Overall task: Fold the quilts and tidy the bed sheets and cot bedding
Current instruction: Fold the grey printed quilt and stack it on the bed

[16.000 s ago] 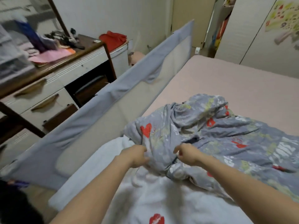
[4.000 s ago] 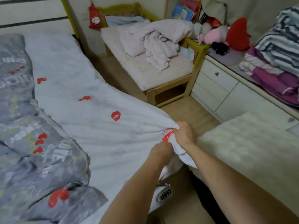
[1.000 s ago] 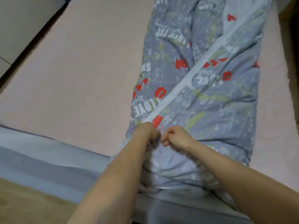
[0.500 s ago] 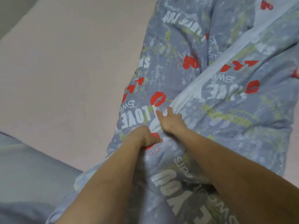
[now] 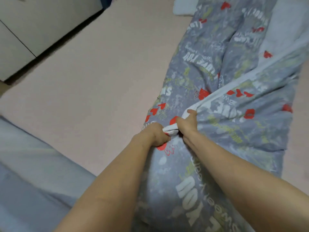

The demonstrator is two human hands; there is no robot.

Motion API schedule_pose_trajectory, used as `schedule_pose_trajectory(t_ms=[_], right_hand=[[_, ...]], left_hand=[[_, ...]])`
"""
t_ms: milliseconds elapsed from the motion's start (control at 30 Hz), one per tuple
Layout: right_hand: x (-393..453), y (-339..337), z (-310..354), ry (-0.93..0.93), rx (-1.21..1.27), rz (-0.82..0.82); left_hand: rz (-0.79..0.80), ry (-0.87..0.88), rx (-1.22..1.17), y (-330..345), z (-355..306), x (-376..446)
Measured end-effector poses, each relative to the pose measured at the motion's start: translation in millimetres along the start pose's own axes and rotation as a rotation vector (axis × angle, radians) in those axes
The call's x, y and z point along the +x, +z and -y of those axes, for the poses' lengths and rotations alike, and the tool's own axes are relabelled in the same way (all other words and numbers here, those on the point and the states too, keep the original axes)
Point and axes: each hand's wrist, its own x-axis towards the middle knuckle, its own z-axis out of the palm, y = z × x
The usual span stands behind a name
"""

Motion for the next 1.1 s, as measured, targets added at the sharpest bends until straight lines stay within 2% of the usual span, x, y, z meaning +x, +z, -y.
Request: schedule_pose_trajectory(t_ms=[67,133,233,300,367,433,500,600,667,733,800,833,900,967,1000,1033,1100], right_hand=[[-11.5,-16.9,1.4,-0.062,-0.071,0.027],[-21.6,-31.3,9.8,-0.127,0.003,0.045],[-42.1,-39.8,48.7,-0.29,0.206,0.036],[-60.5,-27.8,71.1,-0.441,0.238,0.118],[-83.2,8.7,64.6,-0.524,0.055,0.295],[-98.8,47.8,33.9,-0.438,-0.161,0.447],[-99.8,72.6,-5.5,-0.274,-0.34,0.476],[-81.8,75.5,-36.7,-0.26,-0.518,0.437],[-69.6,79.2,-28.2,-0.383,-0.399,0.417],[-61.4,93.5,-2.3,-0.501,-0.247,0.383],[-54.1,114.4,9.4,-0.58,-0.187,0.368],[-51.1,123.5,3.7,-0.579,-0.212,0.396],[-50.4,134.2,-36.9,-0.498,-0.412,0.585],[-63.3,125.3,-90.8,-0.454,-0.872,0.886],[-67.5,116.3,-113.0,-0.452,-1.047,0.977],[-70.2,105.0,-124.7,-0.45,-1.1,1.011],[-73.2,78.6,-124.9,-0.428,-0.916,0.967]], left_hand=[[0.068,0.034,0.044,2.5,-8.5,-11.7],[0.062,0.075,0.041,3.9,-15.6,-21.7],[0.012,0.111,-0.159,-18.2,-11.6,-40.7],[0.017,0.043,-0.222,-39.5,4.6,-50.9],[0.075,-0.111,-0.095,-47.4,29.4,-61.6],[0.164,-0.226,0.055,-32.1,55.7,-72.9],[0.191,-0.342,0.091,-1.5,84.3,-75.9],[0.16,-0.401,0.022,35.3,108.3,-70.1],[0.061,-0.304,-0.087,45.3,113.0,-66.1],[-0.188,-0.222,-0.18,44.9,118.0,-64.2],[-0.424,-0.265,-0.208,46.8,132.1,-56.7],[-0.431,-0.328,-0.175,51.6,140.9,-52.9],[-0.203,-0.448,-0.048,69.0,155.7,-47.5],[0.103,-0.52,0.028,85.3,162.6,-45.3],[0.195,-0.52,0.05,90.5,162.5,-41.8],[0.232,-0.498,0.074,91.6,160.3,-36.6],[0.212,-0.452,0.088,89.5,148.6,-29.8]])
